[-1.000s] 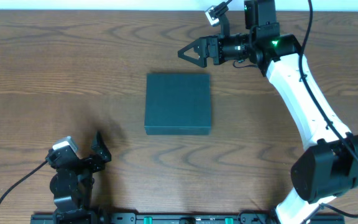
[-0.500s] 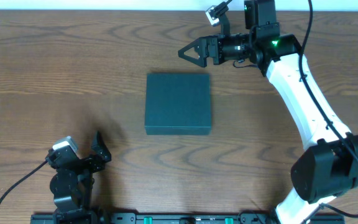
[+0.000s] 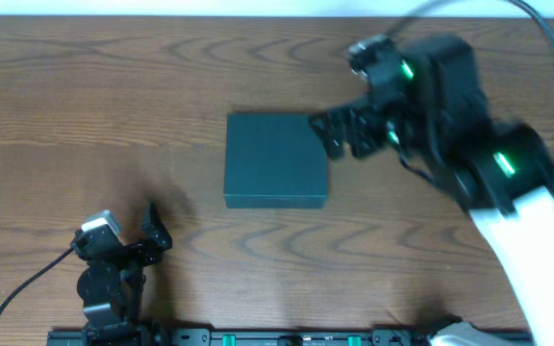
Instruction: Pack container
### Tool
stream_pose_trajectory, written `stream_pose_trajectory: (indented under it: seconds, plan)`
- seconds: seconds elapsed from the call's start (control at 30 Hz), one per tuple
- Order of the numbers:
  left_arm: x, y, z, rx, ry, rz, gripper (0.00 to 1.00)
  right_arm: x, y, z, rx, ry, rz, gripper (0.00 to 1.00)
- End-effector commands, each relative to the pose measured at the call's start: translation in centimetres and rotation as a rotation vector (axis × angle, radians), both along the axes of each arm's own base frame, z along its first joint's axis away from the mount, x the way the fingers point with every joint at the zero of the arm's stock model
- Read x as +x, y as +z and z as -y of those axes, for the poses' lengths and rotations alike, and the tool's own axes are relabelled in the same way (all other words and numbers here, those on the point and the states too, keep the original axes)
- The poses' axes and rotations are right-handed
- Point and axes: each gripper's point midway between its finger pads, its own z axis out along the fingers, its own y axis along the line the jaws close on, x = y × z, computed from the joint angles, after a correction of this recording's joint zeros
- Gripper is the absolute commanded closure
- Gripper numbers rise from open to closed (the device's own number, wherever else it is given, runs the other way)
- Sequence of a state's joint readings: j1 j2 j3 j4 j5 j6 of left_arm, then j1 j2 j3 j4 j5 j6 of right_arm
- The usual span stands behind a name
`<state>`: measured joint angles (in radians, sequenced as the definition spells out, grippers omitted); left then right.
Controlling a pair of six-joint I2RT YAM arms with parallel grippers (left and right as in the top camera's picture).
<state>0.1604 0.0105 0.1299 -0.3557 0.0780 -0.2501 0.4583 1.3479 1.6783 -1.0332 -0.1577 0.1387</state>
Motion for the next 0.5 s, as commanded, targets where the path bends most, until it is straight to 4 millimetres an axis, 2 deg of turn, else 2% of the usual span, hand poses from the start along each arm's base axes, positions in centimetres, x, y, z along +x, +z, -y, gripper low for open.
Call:
stream_pose_trajectory:
  seconds: [0.0,0.1,0.2,0.33,0.47]
  plan:
    - [0.0,-1.0,0.0,0.016,-0.002,-0.022,0.05,-1.4,1.3,4.7,-0.147,-0.168,0.145,0.01]
    - [0.0,-1.0,0.0,0.016,-0.002,-0.022,0.05,-4.1,0.4,6.3,-0.127,-0.179,0.186,0.01]
    - [0.0,-1.0,0.0,0.017,-0.003,-0.022,0.05,-6.6,-2.5,7.4,-0.102,-0.173,0.211,0.01]
    - [0.0,-1.0,0.0,0.016,-0.003,-0.022,0.05,-9.2,-8.1,7.9,-0.051,-0.139,0.239,0.01]
    - [0.0,-1.0,0.0,0.016,-0.003,-0.022,0.05,-11.0,-13.7,7.6,0.004,-0.088,0.259,0.01]
